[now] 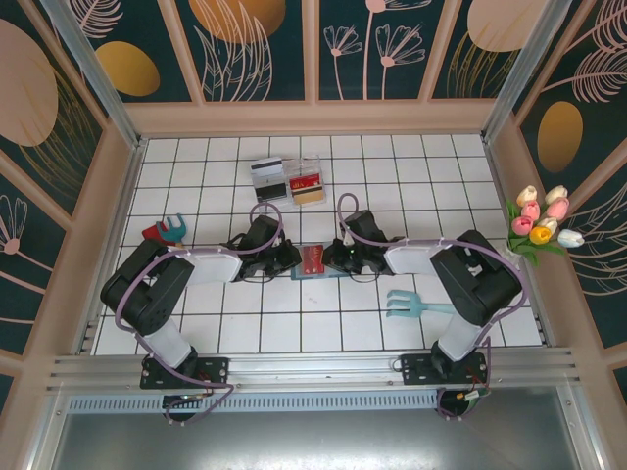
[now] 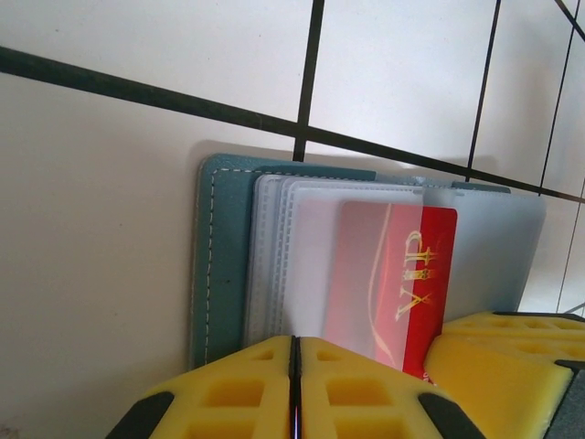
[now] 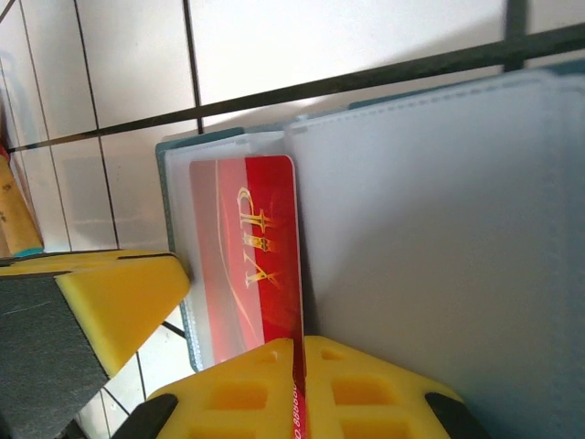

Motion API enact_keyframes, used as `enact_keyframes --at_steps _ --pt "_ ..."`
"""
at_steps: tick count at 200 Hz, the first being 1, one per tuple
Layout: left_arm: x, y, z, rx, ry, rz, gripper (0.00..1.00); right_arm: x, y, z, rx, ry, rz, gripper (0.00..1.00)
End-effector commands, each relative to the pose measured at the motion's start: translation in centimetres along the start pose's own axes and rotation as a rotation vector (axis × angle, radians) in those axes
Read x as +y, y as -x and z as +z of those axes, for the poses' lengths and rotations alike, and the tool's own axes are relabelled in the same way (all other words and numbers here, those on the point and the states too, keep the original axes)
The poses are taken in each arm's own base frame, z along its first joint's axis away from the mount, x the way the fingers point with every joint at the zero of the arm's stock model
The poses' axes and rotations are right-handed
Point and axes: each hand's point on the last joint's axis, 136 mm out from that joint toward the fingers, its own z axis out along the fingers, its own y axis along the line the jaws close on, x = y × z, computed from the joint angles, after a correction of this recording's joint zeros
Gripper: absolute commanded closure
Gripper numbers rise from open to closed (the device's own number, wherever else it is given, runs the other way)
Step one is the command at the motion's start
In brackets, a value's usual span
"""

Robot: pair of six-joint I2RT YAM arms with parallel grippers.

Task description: Take the credit cards out of the card holder

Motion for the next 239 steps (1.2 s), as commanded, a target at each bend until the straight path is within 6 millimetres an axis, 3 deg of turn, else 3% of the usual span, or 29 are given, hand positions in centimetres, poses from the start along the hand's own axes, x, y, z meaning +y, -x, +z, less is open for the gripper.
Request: enact_keyframes --at_steps 1,41,84,117,150,178,239 --pt "-0.3 0.4 -0.7 -0.01 0.02 0.024 0.89 -0.8 0.1 -1.1 -0.023 -0.029 0.005 0.89" --pt "-3.9 0.7 -1.4 0.002 -0.113 0.058 0.85 -0.3 0.3 -1.5 -0.039 -0.012 -0.008 0.9" --pt "-5.4 0.7 -1.8 0.009 -0.178 0.062 0.8 1.2 0.6 -3.0 -0.075 0.084 -0.041 0.93" --pt "-7.8 -0.3 -2.0 0.063 -0.364 0.008 0.77 1.7 0.6 -3.8 -0.083 0.148 -0.05 0.93" --pt "-6.8 -0.8 -0.7 0.104 -0.323 0.004 0.79 1.6 0.6 -3.6 -0.068 0.163 -0.035 0.93" --pt "-4.2 -1.5 1.2 0.134 -0.231 -0.023 0.82 1.4 0.5 -3.2 -0.056 0.159 -0.023 0.93" --pt "-1.8 -2.5 2.2 0.147 -0.197 -0.11 0.86 1.1 0.1 -2.3 -0.017 0.163 -0.005 0.86"
